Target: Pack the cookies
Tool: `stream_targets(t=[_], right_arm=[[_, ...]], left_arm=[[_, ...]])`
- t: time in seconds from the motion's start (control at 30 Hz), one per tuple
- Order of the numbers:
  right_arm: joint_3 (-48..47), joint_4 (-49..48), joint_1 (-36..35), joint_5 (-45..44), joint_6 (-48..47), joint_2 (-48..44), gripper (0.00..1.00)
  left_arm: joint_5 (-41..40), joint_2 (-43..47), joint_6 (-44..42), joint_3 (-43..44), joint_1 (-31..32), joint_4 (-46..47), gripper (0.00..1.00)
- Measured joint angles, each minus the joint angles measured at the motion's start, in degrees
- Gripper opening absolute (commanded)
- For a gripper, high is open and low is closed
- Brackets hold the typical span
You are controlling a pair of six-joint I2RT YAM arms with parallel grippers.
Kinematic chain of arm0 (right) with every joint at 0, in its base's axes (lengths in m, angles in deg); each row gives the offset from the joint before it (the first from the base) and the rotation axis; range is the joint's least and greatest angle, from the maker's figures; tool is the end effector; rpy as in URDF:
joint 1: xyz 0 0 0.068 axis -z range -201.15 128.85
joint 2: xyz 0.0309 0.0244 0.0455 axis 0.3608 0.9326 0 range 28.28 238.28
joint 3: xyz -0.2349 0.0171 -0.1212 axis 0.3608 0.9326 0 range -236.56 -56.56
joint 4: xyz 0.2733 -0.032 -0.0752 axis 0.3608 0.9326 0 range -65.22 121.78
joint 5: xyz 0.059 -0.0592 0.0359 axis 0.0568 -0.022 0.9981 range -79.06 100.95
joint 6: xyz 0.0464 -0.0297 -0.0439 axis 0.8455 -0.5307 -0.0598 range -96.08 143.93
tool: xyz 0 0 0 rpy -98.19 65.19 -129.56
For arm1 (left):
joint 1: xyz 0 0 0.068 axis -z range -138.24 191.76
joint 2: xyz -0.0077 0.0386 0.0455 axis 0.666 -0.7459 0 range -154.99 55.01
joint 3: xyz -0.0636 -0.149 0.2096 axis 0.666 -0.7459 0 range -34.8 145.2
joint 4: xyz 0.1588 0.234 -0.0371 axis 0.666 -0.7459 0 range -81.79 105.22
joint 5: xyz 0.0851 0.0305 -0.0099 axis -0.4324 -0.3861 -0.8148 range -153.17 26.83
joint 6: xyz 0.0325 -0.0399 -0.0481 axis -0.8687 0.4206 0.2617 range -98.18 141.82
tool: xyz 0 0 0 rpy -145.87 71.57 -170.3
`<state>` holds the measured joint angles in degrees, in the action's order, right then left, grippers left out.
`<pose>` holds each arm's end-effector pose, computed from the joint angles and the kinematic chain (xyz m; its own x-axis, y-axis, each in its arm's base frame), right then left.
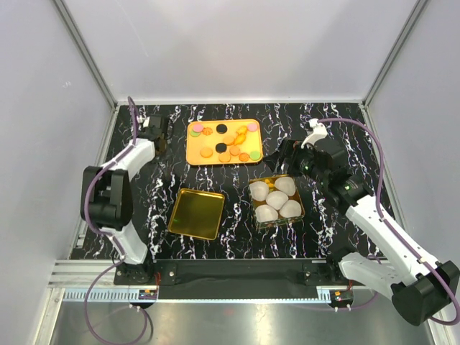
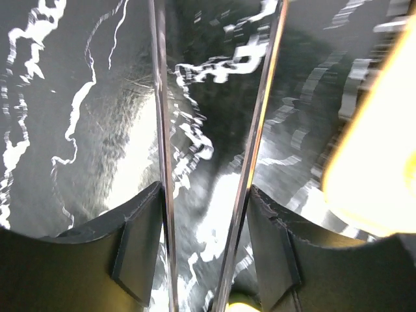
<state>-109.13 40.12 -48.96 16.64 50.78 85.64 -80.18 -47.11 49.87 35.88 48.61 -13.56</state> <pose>0.2448 0.1355 0.3209 -0.5184 0.2348 -0.8223 -0.3502 0.8189 0.4546 0.3988 -0.0309 0.1617 -0.7463 -0.3633 -0.5577 -0.4319 0.9019 -0.0095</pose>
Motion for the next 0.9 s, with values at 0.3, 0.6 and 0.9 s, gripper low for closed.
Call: stream_targets(t=[0.3,0.6,0.9], right_arm=[[0.13,-0.02,0.00,-0.04,-0.02,0.02,1.00],[0.13,0.00,0.00,-0.26,-0.04,0.13,1.00],[0.13,0.02,0.00,-1.14,-0.11,0.20,1.00]], left_arm=[[-3.65,11.02,-0.15,0.00,5.77,-3.02,0.55],[-4.98,16.76,-1.73,0.00,10.21,-8.00,0.51],[-1.62,18.60,-2.10,0.13,18.16,-9.33,0.51]])
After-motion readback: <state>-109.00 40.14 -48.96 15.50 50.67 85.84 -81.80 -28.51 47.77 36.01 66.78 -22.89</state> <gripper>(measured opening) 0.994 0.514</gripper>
